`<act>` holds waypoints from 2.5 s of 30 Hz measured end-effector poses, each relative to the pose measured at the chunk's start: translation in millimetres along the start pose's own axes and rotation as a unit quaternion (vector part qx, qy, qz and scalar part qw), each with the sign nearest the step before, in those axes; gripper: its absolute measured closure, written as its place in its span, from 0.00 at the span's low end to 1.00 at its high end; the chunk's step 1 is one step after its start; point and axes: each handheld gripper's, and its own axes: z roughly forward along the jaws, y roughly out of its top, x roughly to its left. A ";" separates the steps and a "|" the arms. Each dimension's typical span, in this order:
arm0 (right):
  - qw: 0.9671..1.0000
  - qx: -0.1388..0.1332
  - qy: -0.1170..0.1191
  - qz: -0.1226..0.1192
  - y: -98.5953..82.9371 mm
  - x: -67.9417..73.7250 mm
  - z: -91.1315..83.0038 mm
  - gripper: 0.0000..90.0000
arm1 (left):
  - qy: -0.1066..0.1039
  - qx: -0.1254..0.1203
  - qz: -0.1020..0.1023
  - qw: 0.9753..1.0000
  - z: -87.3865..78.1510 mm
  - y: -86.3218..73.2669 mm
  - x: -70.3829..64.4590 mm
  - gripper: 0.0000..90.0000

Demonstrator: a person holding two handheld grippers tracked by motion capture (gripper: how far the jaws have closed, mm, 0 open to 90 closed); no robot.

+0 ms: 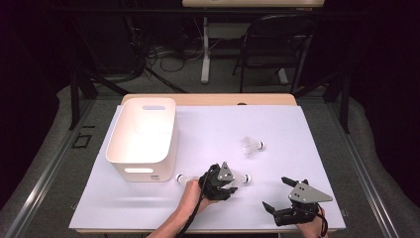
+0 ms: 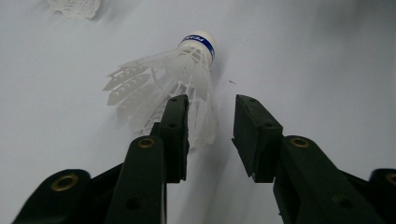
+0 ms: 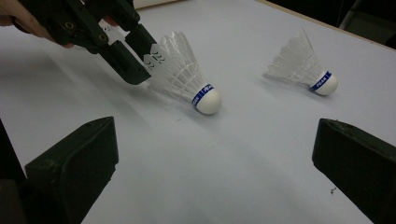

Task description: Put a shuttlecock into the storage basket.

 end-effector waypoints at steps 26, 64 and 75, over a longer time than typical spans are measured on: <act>1.000 0.009 0.000 0.000 -1.7 -0.7 0.6 0.00 | -0.006 0.011 0.044 0.999 3.7 2.2 7.3 1.00; 1.000 0.007 -0.001 -0.001 -1.1 -0.8 -0.2 0.00 | 0.009 -0.031 0.056 0.998 -39.4 26.6 11.5 1.00; 1.000 0.006 0.001 -0.002 -1.1 -0.5 -0.9 0.00 | 0.006 -0.037 0.052 0.998 -44.2 33.1 15.6 1.00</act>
